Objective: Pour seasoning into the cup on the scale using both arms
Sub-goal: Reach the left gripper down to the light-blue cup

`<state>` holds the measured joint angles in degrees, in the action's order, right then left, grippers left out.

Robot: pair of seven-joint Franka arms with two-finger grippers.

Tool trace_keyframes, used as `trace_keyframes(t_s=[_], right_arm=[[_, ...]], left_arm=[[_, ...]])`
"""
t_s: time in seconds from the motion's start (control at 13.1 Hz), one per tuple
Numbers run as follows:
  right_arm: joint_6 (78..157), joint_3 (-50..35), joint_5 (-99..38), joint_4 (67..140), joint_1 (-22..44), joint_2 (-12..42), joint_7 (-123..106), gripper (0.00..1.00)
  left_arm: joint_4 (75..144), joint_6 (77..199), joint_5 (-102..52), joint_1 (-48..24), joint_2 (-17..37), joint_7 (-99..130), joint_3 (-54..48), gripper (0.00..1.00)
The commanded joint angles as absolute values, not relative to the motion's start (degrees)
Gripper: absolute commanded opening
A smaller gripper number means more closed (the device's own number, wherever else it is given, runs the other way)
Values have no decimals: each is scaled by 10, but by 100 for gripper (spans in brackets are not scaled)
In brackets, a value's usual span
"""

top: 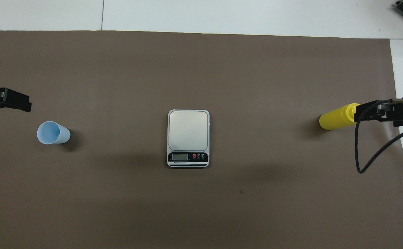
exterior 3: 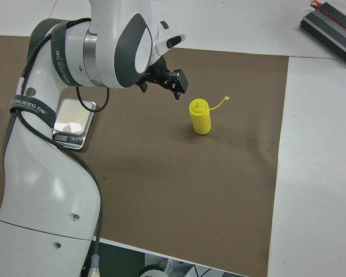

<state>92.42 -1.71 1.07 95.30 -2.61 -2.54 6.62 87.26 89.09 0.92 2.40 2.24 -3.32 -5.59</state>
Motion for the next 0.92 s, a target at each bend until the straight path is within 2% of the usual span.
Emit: trace_keyframes(t_s=[0.0,0.23,0.53,0.84], right_arm=[[928,-20,-1,965,-33,-37,54,100],[928,-20,-1,965,-33,-37,54,100],[928,-20,-1,965,-33,-37,54,100],[928,-20,-1,965,-33,-37,54,100]], left_arm=[[895,895,20,22,4,-29,-54,100],[926,924,20,24,-9,-29,-54,100],[1093,1068,19,28,-76,-27,-54,100],[1173,1135,19,39,-75,-27,-54,100]])
